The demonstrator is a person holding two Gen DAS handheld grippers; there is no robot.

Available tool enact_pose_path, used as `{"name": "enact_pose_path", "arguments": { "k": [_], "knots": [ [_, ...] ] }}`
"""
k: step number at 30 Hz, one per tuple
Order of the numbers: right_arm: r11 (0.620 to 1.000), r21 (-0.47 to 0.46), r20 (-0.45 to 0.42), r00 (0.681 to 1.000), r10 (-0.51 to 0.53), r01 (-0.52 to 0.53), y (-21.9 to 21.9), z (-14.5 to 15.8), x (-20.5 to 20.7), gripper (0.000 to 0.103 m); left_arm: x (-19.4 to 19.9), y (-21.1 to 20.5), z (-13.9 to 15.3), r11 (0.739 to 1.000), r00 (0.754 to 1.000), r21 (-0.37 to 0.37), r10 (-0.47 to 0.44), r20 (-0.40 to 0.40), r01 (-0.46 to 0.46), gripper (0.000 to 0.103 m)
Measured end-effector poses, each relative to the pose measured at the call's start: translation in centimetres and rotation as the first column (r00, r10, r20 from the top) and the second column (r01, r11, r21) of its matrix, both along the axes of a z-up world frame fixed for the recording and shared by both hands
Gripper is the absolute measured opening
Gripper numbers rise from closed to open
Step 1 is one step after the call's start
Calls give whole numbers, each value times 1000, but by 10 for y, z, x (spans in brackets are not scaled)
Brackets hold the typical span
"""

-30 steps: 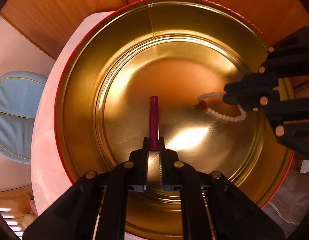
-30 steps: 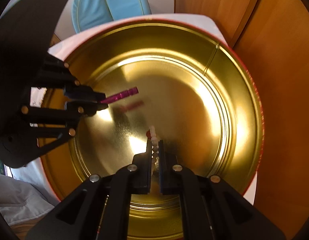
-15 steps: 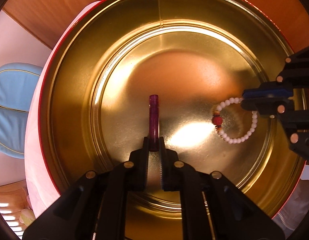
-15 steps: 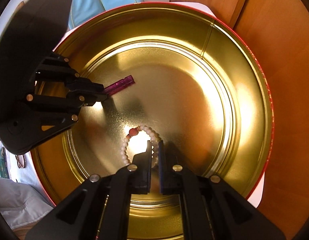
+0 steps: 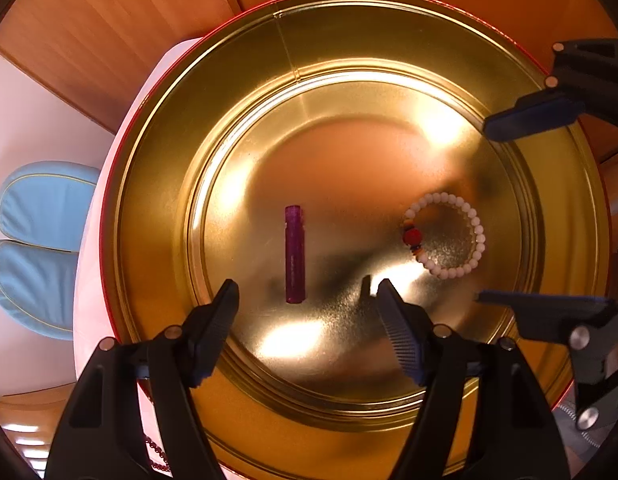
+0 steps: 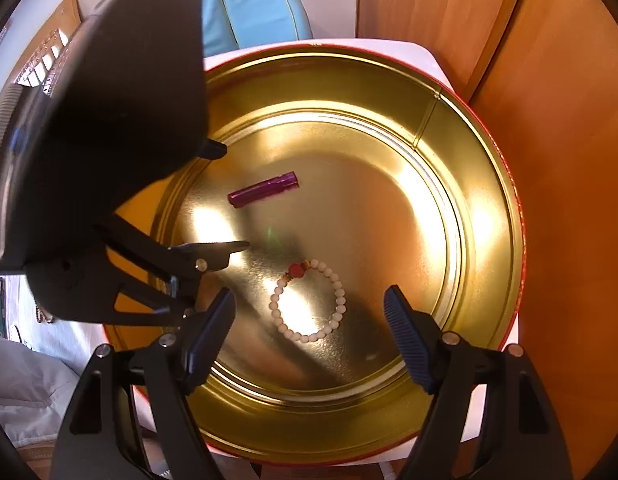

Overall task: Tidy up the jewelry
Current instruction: 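Withdraw both tools from the tin back over the table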

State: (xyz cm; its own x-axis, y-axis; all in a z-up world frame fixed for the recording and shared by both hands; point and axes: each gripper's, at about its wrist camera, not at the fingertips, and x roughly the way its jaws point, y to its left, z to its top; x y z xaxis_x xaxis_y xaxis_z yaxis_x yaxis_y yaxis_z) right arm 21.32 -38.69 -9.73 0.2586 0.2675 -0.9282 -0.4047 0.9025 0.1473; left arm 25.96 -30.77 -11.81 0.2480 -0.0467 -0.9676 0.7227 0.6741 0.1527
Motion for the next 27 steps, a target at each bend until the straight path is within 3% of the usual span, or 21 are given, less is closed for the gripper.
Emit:
{"name": "enact_pose_path", "arguments": {
  "k": [2, 5, 7, 11, 17, 27],
  "knots": [
    [1000, 18, 11, 1000, 2, -2, -9, 4, -2, 80, -2, -2, 4, 1000, 1000, -3, 7, 14, -7, 70],
    [999, 32, 58, 998, 9, -11, -12, 16, -20, 95, -10, 7, 19, 999, 997, -28, 37, 65, -35, 71],
    [999, 51, 97, 995, 11, -16, -14, 30, -35, 95, -19, 16, 31, 996, 992, -47, 74, 98, -70, 82],
    [996, 88, 151, 989, 10, -24, -13, 50, -56, 96, -39, 37, 51, 987, 977, -57, 158, 144, -151, 82],
    [989, 95, 233, 968, 91, -116, 3, 71, -79, 96, -80, 67, 73, 966, 950, -58, 259, 176, -253, 82],
    [937, 114, 255, 922, 292, -329, 77, 88, -106, 96, -140, 145, 74, 877, 867, -63, 480, 136, -476, 82]
  ]
}}
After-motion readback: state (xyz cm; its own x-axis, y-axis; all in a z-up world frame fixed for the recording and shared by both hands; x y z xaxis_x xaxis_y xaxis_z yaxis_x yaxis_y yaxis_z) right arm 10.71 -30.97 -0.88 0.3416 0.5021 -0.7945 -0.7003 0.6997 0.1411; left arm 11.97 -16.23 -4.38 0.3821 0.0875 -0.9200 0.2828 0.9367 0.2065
